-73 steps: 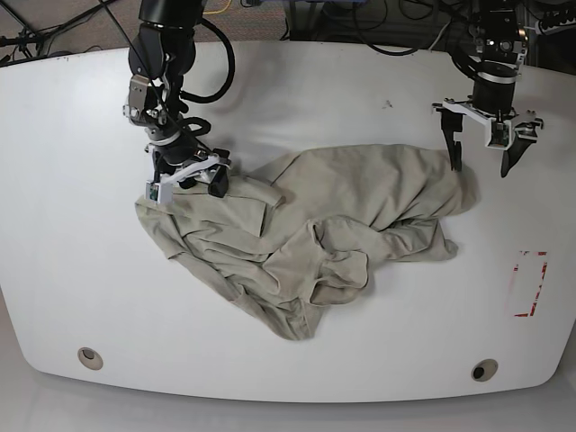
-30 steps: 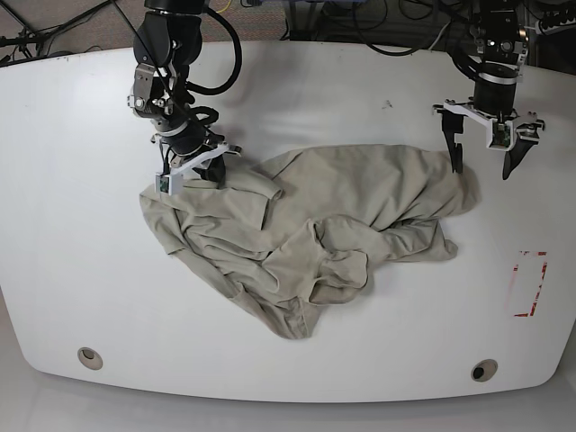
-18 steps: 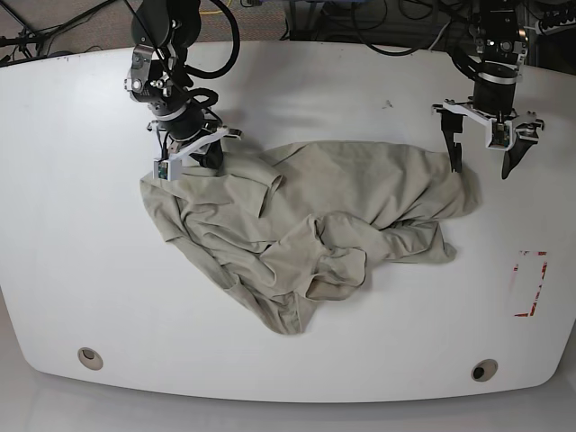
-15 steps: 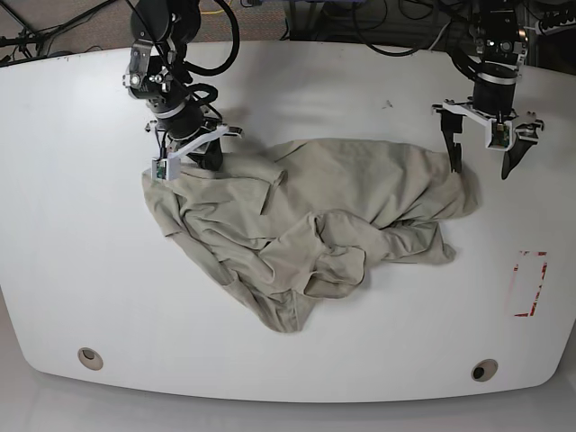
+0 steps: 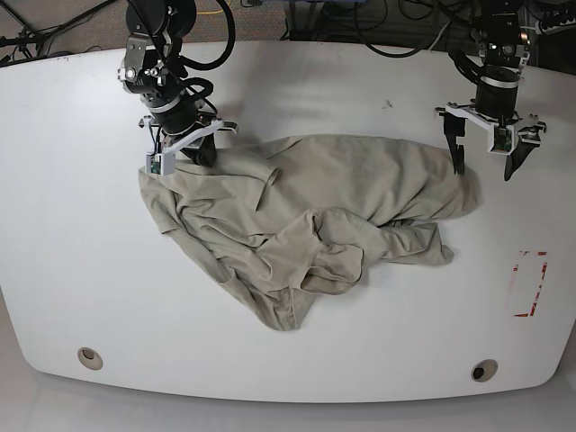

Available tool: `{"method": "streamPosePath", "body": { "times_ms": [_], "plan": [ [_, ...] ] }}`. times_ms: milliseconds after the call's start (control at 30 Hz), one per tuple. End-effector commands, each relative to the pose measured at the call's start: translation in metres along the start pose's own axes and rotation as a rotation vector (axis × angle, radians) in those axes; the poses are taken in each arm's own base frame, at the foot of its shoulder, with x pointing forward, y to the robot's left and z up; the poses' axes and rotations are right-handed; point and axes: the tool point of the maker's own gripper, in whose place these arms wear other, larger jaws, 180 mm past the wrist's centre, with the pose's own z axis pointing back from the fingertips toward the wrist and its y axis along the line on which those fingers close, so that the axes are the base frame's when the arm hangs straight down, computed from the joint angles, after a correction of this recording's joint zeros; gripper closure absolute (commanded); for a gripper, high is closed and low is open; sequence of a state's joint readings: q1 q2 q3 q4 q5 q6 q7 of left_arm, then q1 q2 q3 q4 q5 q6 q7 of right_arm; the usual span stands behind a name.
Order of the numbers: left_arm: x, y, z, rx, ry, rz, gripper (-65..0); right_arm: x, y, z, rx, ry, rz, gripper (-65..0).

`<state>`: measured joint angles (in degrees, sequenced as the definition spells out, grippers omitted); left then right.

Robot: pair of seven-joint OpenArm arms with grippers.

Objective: Fold the T-shirt properly
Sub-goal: 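Lower the left gripper onto the shirt's opposite edge and pinch it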

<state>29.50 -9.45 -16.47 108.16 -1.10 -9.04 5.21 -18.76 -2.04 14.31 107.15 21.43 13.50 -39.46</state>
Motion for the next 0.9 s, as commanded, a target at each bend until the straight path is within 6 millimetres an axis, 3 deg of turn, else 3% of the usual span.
{"method": "streamPosePath", "body": {
  "times_ms": [0,200,400,667,867],
  "plan": [
    [0.004,0.006,-0.007,0.007,0.035,0.013,-49.9,0.019,0.005,-0.001,0.021,-0.059,0.019,0.0],
    [-0.006,0.007,-0.021,-0.008,0.161,0.066,-50.7,0.021,0.002,-0.002,0.017,-0.060,0.026,0.0],
    [-0.003,-0.001,-0.035,-0.092,0.241,0.175,-51.9,0.027,-0.010,-0.006,0.001,-0.054,0.054,0.0],
    [-0.003,-0.004,-0.040,-0.160,0.273,0.163,-51.8,0.035,-0.010,0.000,0.010,-0.060,0.112,0.0],
    [-0.013,0.004,-0.039,-0.144,0.296,0.147,-51.2,0.038,-0.008,0.005,0.015,-0.066,0.134,0.0]
  ]
}}
